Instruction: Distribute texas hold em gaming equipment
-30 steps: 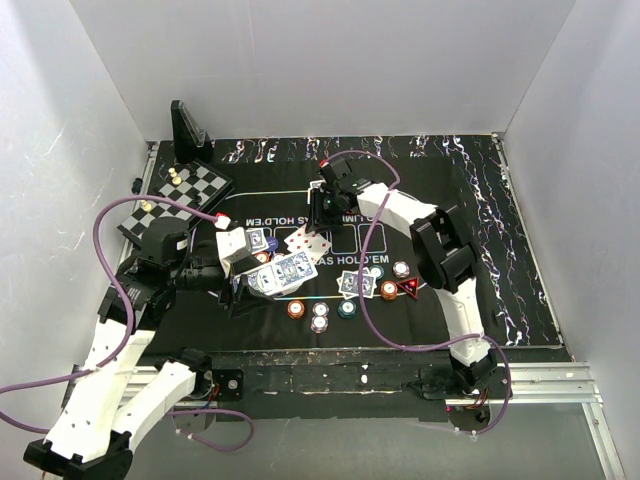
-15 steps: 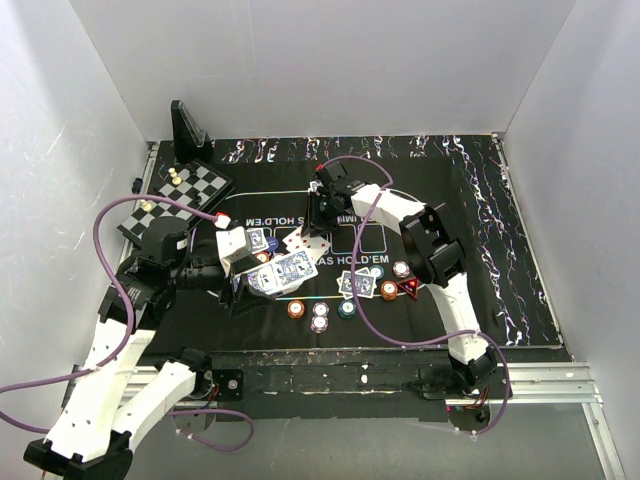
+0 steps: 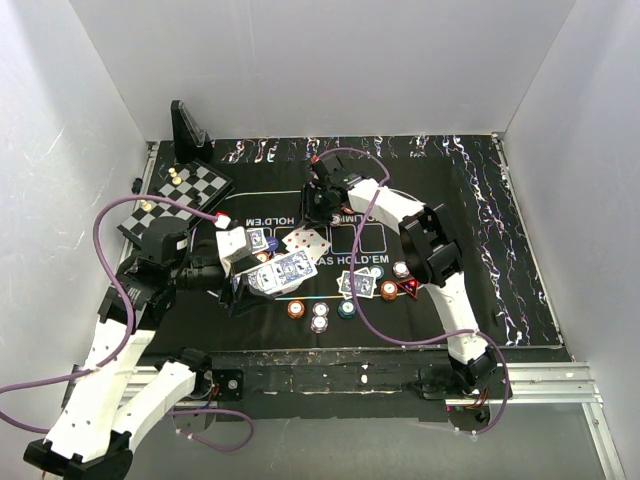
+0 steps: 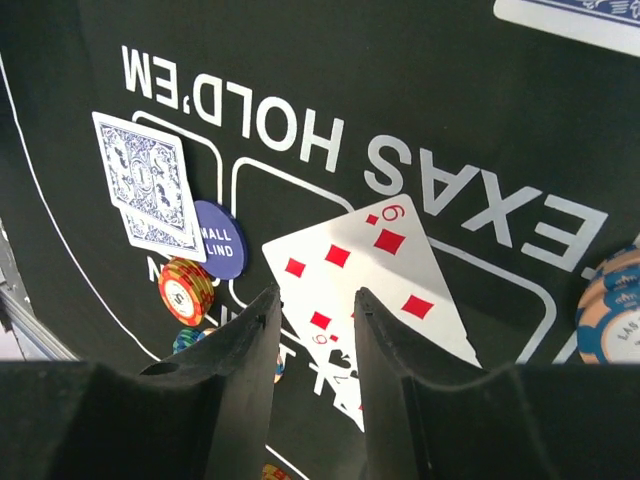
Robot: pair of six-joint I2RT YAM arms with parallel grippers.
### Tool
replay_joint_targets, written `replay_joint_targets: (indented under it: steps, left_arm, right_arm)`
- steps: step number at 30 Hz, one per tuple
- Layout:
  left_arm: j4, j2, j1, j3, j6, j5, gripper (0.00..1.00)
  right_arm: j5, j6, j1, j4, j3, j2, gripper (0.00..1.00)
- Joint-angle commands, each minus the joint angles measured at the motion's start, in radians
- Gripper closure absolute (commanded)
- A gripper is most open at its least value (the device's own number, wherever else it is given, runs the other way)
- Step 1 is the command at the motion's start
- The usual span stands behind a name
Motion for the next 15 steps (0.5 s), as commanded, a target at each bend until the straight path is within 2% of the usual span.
replay_joint_targets:
  steps: [1, 3, 4, 6, 10, 15]
  left_arm:
    - [0.008, -0.015, -0.004, -0.018, 0.019, 0.004, 1.00]
    - [0.004, -0.016, -0.003, -0.024, 0.030, 0.010, 1.00]
    - [0.004, -0.021, -0.004, -0.027, 0.033, 0.015, 1.00]
    - [-0.004, -0.026, -0.004, -0.033, 0.048, 0.016, 1.00]
    - [-0.015, -0.033, -0.006, -0.045, 0.082, 0.000, 1.00]
    - [-0.019, -0.039, -0.004, -0.068, 0.079, -0.007, 1.00]
  right_arm:
    - [-0.012, -0.029, 0.001, -0.053, 0.051, -0.117, 0.54]
    - [-0.019, -0.038, -0.004, -0.074, 0.039, -0.178, 0.49]
    - [-0.026, -0.043, -0.006, -0.079, 0.027, -0.209, 0.35]
    - [-0.040, -0.047, -0.010, -0.091, -0.013, -0.279, 0.25]
    - [-0.071, -0.035, -0.016, -0.117, -0.116, -0.430, 0.16]
    - [-0.092, 0.008, -0.019, -0.116, -0.272, -0.626, 0.13]
